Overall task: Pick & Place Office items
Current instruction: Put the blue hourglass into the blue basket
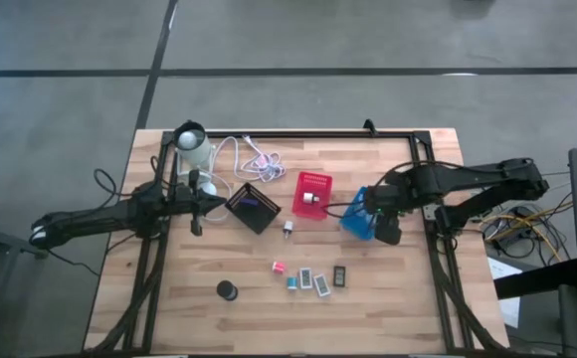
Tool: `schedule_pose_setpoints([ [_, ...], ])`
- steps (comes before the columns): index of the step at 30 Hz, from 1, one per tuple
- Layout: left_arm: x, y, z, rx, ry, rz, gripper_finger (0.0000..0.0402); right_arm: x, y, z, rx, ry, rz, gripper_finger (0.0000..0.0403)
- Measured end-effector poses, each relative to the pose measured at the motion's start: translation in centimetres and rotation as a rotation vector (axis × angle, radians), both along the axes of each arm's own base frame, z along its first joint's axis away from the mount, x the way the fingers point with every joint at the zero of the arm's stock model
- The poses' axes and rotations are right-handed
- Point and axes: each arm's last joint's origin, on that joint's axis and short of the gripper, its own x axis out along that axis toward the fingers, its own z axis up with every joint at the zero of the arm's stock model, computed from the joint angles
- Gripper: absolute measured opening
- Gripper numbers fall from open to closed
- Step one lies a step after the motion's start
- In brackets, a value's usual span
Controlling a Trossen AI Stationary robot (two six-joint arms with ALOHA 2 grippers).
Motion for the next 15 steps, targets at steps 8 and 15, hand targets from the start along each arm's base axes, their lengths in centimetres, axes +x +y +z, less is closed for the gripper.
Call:
schedule_pose_setpoints([
  [8, 0.0, 0.0, 0.0, 0.000, 0.000, 0.000, 0.0016, 2.1, -0.6, -1.7, -0.013, 0.045, 0.038, 0.0198],
  [15, 0.0, 0.0, 0.0, -0.001, 0.003, 0.000, 0.0016, 2.9, -1.4, -2.7, -0.016, 0.065, 0.033, 0.0198],
])
